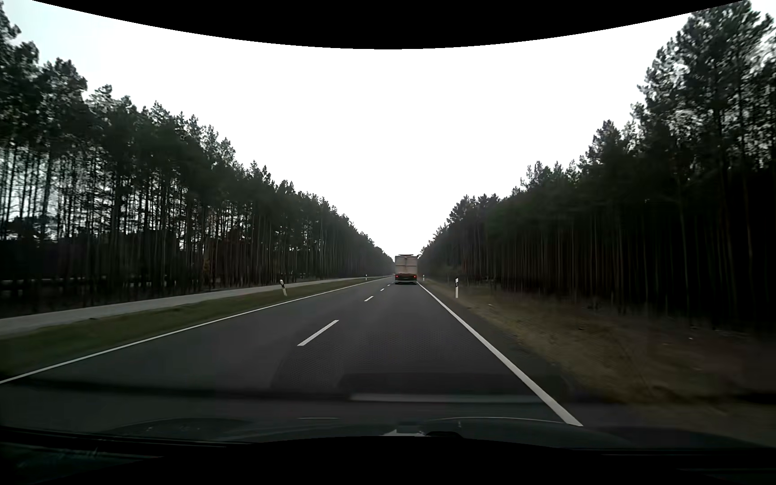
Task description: Follow the waypoints while adhering to traffic rules and regulations
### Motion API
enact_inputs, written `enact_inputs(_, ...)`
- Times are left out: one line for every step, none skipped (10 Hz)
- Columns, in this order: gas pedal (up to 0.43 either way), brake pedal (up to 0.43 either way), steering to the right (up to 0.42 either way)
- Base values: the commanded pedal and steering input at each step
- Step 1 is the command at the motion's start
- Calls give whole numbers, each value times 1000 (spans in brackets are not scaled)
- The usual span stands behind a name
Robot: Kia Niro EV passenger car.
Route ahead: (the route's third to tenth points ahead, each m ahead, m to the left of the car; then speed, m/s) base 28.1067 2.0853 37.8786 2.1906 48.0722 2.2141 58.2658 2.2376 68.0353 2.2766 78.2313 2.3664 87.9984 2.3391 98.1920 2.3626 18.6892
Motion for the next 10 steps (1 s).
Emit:
enact_inputs(157,0,1)
enact_inputs(157,0,1)
enact_inputs(157,0,1)
enact_inputs(157,0,1)
enact_inputs(157,0,-1)
enact_inputs(157,0,-2)
enact_inputs(157,0,-2)
enact_inputs(157,0,-2)
enact_inputs(157,0,-2)
enact_inputs(157,0,-2)
